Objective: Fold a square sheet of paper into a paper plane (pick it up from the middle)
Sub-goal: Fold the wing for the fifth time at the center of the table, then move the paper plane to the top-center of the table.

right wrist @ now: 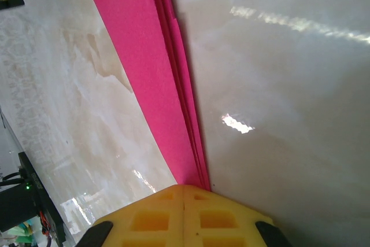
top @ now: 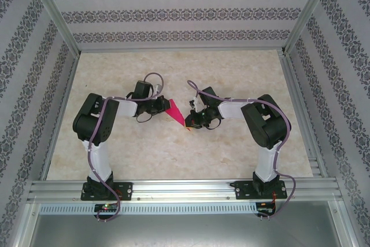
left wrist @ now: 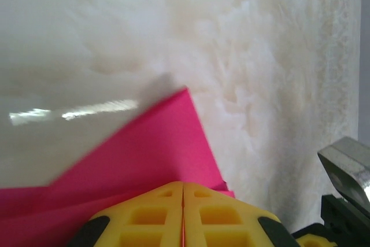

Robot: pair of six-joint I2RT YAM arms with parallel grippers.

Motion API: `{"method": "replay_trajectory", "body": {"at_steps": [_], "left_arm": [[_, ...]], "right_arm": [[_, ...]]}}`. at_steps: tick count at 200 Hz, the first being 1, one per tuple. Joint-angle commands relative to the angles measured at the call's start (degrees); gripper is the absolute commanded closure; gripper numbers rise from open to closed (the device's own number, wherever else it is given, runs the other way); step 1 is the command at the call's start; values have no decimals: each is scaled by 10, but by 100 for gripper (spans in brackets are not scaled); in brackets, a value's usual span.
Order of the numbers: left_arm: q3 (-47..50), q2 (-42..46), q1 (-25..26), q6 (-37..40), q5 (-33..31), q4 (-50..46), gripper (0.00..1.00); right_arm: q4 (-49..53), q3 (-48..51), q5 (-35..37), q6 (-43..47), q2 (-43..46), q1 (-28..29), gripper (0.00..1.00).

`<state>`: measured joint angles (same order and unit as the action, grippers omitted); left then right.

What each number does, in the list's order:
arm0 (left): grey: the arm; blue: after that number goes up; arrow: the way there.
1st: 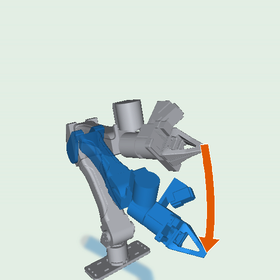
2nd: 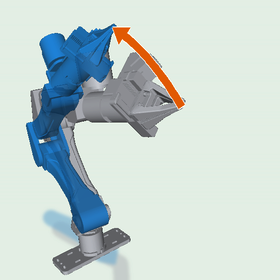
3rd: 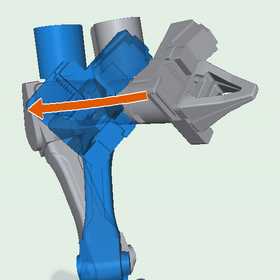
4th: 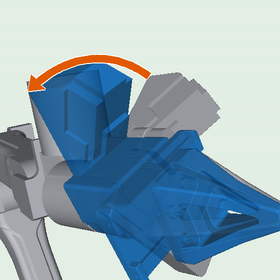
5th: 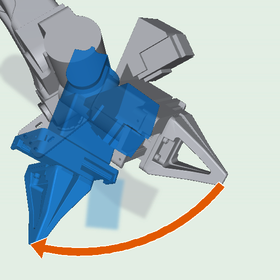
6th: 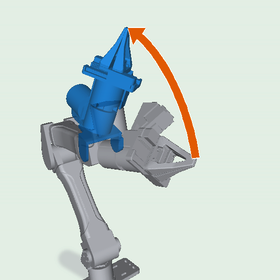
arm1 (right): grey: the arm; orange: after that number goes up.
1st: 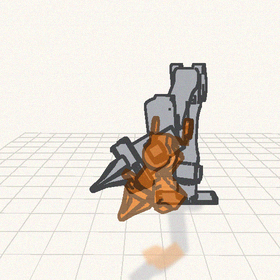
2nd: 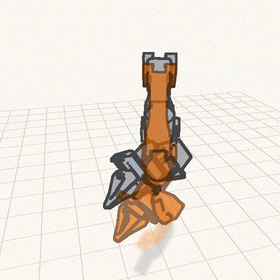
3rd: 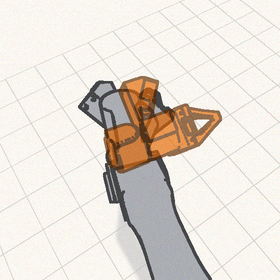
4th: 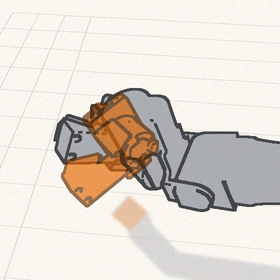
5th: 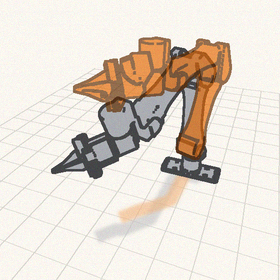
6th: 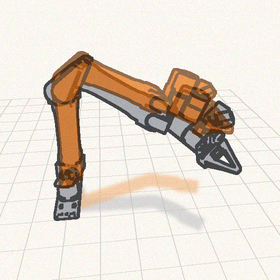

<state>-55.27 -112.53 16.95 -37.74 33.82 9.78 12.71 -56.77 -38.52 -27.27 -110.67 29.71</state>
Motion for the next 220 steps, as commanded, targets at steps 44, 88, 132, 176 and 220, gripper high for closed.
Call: {"method": "replay_trajectory", "body": {"at_steps": [44, 88, 132, 176, 220], "left_arm": [[-22, -17, -96, 41, -94, -46, 89], [-38, 41, -94, 38, -109, -102, 85], [-90, 87, -56, 20, -191, -272, 69], [-129, 113, 5, -18, -262, -370, 46], [-215, 70, 103, -76, -338, -466, 31]], "right_arm": [[106, 43, 132, -2, -48, -12, 100], [87, 2, 109, -20, 9, -9, 92], [82, -55, 101, -33, 116, -14, 67], [96, -40, 168, 7, 185, -47, 36], [60, 7, 240, 24, 200, -83, 22]]}}
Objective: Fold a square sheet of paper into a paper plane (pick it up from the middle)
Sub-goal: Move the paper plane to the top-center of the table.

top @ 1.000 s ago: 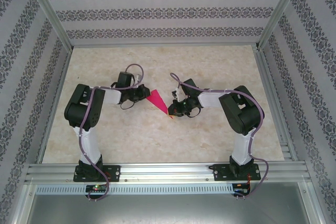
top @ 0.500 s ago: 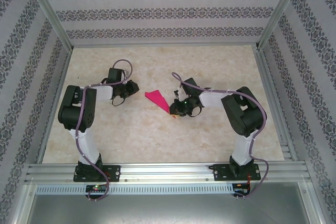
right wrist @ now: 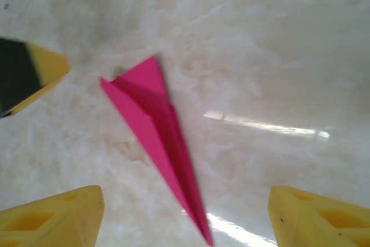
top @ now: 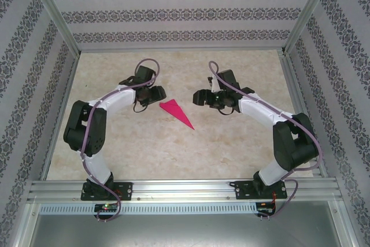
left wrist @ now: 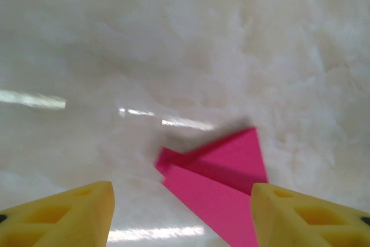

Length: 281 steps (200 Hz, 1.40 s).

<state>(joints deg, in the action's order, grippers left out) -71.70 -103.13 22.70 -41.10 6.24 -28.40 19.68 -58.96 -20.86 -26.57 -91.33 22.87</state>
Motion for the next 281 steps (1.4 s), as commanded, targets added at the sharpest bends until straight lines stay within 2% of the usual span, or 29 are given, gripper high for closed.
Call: {"method": "replay_trajectory", "body": {"at_steps": [1, 50, 75, 110, 149, 183, 227, 281], "left_arm": [[-52, -26, 49, -44, -63, -86, 30], [-203, -127, 149, -71, -163, -225, 27], [-261, -177, 173, -64, -179, -278, 30], [-305, -203, 193, -66, -220, -328, 32], [-314, -205, 200, -73, -242, -362, 35], [-291, -190, 201, -77, -233, -344, 37], [-315, -212, 199, -66, -212, -316, 30], [-343, -250, 192, -59, -222, -338, 30]], "right_arm": [[-10, 29, 64, 18, 8, -16, 22], [-28, 66, 96, 7, 24, -48, 19], [-25, 70, 100, 5, 31, -55, 19], [-35, 76, 92, -2, 34, -57, 19], [-38, 77, 85, -6, 29, -57, 19], [-39, 77, 84, -7, 28, -57, 19], [-34, 82, 109, -17, 30, -60, 19], [-43, 94, 111, -32, 33, -77, 18]]}}
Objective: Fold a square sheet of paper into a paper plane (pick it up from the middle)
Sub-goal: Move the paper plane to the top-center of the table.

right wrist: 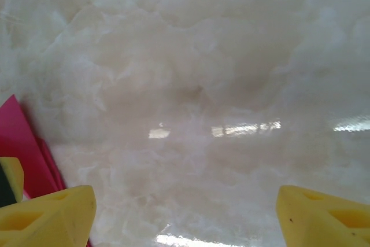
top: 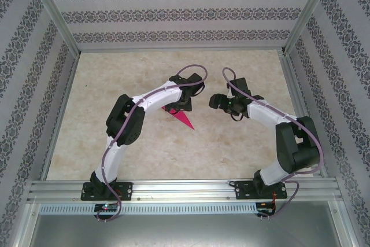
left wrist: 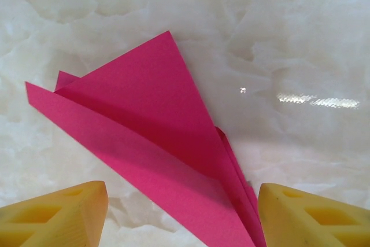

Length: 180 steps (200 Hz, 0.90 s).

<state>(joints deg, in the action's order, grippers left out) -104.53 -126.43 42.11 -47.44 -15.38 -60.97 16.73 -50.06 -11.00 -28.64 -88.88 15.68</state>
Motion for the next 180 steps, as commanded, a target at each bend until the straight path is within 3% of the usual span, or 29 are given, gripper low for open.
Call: {"method": "replay_trajectory", "body": {"at_steps": [1, 112, 180], "left_arm": [[-15, -17, -2, 4, -7, -13, 30], [40, 30, 2, -20, -15, -17, 57], [34, 40, 2, -23, -24, -11, 86]], "right_arm": [[-13, 5, 12, -11, 9, -5, 18], [-10, -3, 1, -13, -10, -5, 18], [-10, -6, -6, -12, -18, -4, 18]]}}
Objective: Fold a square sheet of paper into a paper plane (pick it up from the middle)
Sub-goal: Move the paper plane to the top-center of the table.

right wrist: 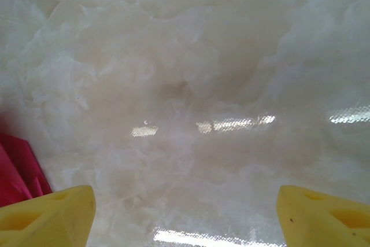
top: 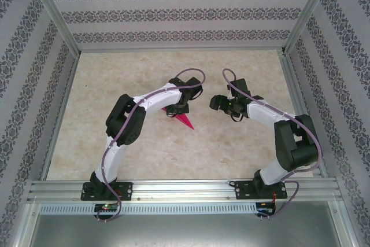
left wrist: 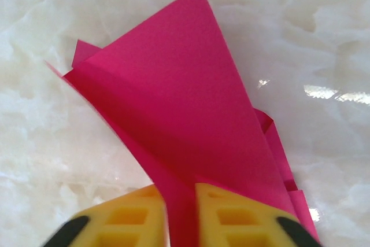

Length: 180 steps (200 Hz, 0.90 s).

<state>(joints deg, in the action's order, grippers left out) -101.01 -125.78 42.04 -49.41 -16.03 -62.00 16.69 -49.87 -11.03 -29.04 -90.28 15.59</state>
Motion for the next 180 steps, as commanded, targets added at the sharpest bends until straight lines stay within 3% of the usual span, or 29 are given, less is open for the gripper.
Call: {"method": "replay_trajectory", "body": {"at_steps": [1, 37, 86, 142, 164, 180], "left_arm": [[-1, 35, 3, -4, -18, -1, 86], [14, 92, 1, 39, 4, 43, 89], [154, 211, -18, 102, 140, 269, 90], [294, 228, -41, 61, 260, 492, 95], [337, 207, -48, 24, 296, 574, 97], [359, 204, -50, 12, 285, 591, 97]], "right_arm": [[-10, -8, -6, -8, -4, -3, 18], [-25, 4, -7, -6, 14, -5, 16], [-94, 53, -33, -24, 82, -19, 16], [-154, 88, -90, -55, 118, -5, 20], [-148, 91, -83, -63, 117, 26, 28], [-145, 87, -77, -71, 109, 58, 35]]}}
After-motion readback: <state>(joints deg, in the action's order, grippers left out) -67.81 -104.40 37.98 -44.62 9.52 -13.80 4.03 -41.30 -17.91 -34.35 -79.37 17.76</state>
